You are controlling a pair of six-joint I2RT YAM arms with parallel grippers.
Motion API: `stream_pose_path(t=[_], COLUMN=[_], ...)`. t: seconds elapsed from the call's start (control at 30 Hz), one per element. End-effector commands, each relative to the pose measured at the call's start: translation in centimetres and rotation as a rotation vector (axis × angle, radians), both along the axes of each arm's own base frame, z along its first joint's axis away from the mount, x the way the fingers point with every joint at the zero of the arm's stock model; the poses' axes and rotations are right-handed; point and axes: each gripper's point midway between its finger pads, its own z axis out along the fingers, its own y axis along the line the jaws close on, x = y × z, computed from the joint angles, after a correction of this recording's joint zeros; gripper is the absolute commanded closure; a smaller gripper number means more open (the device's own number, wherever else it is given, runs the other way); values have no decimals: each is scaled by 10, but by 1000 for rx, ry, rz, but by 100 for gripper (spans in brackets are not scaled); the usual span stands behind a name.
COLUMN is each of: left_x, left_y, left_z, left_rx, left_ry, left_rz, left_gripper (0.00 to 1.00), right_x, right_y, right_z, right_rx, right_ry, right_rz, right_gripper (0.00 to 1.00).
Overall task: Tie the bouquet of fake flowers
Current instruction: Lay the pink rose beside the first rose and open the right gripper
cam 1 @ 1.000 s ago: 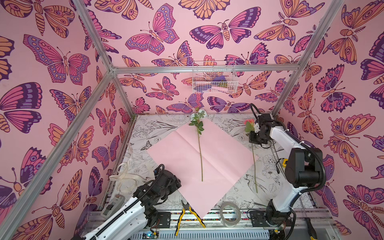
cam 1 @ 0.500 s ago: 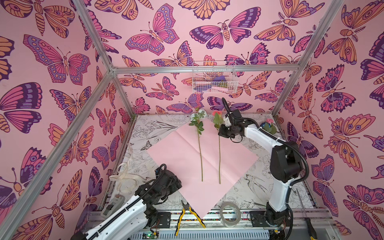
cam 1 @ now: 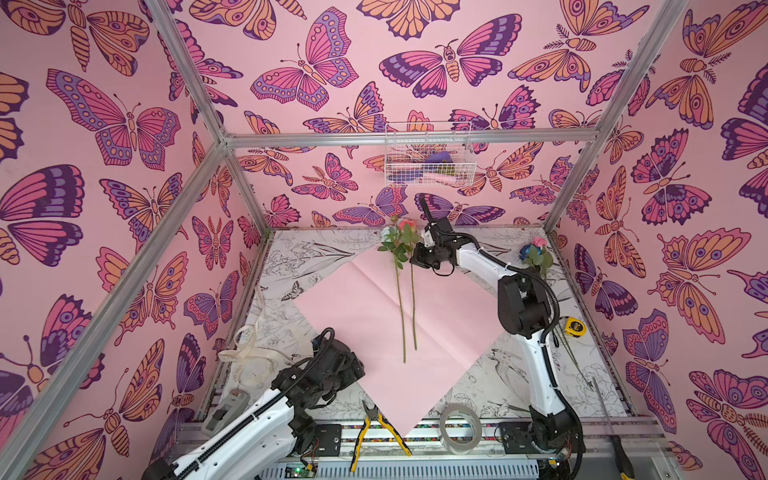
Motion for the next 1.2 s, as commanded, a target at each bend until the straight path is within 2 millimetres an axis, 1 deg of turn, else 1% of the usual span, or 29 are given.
stream_pose_path(t=[0.0,0.13,0.23,0.33,0.57,0.67,0.77,0.87,0.93,0.97,1.07,1.17], left_x=[3,5,6,6,6,7,7,7,7,7,7,7], left_y=[-3,-5,-5,-6,-6,-6,-5,-5,-5,-5,-5,-5], left_z=[4,7,8,9,11,12,12,12,13,13,15,16], left_rx=[-11,-9,-9,-11,-16,-18,-18,-22,-27,-28,-33,-37], left_ry=[-7,-14,-19,-23,-32,-39,-40,-44,-49,-52,-59,-62], left_rz=[-12,-25,-26,-28,-29,-27,-27,-26,-23,-22,-21,-24], left_gripper=[12,12,11,11,11,11,11,10,10,9,7,2], right_x=[8,4,-1,-6,-23,-32,-43,-60,-72,-80,-105,-130], right_y=[12,15,13,2,-41,-59,-85,-131,-170,-193,-266,-325], right_z=[2,-6,0,10,28,33,43,62,72,76,77,65], right_rx=[57,77,74,54,-57,-86,-135,-211,-272,-309,-418,-454], right_ry=[-1,30,20,9,-19,-16,-22,-39,-40,-32,19,92], right_rz=[-4,3,12,6,-49,-69,-93,-132,-174,-200,-303,-387], right_gripper=[91,82,76,71,60,58,59,59,60,60,60,60])
